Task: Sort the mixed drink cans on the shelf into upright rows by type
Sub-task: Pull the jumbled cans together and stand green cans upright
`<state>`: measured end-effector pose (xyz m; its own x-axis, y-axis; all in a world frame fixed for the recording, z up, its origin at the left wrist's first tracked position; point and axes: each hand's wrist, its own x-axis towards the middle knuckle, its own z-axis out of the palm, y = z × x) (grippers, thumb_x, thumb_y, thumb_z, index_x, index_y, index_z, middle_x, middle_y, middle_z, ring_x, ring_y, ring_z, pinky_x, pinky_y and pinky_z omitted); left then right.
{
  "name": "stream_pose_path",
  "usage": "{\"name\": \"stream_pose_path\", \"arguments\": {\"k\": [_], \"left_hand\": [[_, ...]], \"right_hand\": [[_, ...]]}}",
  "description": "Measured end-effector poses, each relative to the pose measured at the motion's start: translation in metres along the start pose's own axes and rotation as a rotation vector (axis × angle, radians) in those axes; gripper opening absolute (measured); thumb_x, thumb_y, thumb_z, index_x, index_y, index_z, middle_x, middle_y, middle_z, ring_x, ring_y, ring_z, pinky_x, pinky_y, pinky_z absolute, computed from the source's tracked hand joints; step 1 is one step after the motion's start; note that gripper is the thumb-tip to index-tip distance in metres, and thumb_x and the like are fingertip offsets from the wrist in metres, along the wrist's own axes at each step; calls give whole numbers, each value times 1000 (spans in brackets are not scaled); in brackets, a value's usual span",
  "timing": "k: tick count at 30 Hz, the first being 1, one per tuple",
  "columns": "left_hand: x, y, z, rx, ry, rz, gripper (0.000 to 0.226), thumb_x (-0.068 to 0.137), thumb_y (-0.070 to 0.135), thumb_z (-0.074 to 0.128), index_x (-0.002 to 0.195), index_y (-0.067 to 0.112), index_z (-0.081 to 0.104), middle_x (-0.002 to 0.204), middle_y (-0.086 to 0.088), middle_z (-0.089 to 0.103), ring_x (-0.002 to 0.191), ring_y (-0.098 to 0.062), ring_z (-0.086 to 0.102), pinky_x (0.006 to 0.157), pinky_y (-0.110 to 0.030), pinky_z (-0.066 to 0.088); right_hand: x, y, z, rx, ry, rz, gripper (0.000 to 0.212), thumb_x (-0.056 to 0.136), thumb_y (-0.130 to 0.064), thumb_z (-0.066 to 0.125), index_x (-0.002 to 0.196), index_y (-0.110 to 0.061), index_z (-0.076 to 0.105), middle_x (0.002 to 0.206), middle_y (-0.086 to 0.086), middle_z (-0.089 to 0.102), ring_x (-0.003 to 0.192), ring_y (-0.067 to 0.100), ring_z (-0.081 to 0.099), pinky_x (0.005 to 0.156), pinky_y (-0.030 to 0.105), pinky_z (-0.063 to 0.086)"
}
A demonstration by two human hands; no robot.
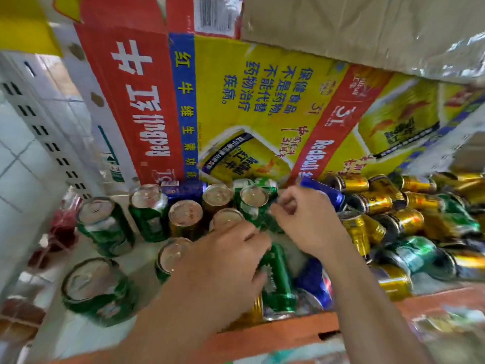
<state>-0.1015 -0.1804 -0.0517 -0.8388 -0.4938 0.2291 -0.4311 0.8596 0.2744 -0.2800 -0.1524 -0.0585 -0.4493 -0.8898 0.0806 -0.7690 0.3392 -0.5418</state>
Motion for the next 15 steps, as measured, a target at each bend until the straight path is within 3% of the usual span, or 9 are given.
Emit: {"name": "stream_pose_path", "arguments": {"k": [3, 6, 10, 13, 15], "left_hand": [[6, 12, 40, 13, -321, -134, 37, 90, 37, 58, 124, 25, 48, 122, 5, 46, 118, -18, 43, 91, -37, 47], [5, 9, 61, 47, -499, -228, 47, 90, 32, 61, 131, 23, 39, 124, -1, 46, 119, -23, 47, 91, -38, 47], [-3, -1, 69, 10, -630, -367, 67, 76, 39, 72, 131, 27, 35, 122, 0, 51, 115, -23, 53, 89, -35, 48], [-8, -4, 76, -7, -630, -408, 60, 70, 30, 76, 121, 29, 46, 119, 3, 59, 108, -21, 58, 85, -30, 48], [-9, -2, 77, -21, -595, -455, 54, 67, 30, 76, 114, 30, 49, 112, 3, 62, 100, -20, 61, 76, -28, 49]], "right_hand": [[-6, 28, 9, -111, -218, 52, 19, 87, -34, 64, 92, -16, 63, 85, 2, 64, 88, 25, 62, 72, 33, 48], [-17, 40, 23, -127, -345, -7, 26, 86, -38, 64, 101, -17, 61, 93, 4, 64, 94, 27, 61, 69, 29, 40], [-22, 45, 37, -128, -415, -98, 41, 87, -42, 63, 118, -16, 56, 111, 11, 65, 107, 30, 58, 77, 32, 44], [-20, 43, 38, -188, -511, -158, 66, 81, -57, 65, 130, -16, 48, 128, 9, 56, 120, 29, 52, 94, 35, 45], [-15, 41, 41, -235, -558, -212, 71, 80, -62, 63, 131, -17, 46, 131, 8, 53, 123, 29, 49, 98, 38, 43]]}}
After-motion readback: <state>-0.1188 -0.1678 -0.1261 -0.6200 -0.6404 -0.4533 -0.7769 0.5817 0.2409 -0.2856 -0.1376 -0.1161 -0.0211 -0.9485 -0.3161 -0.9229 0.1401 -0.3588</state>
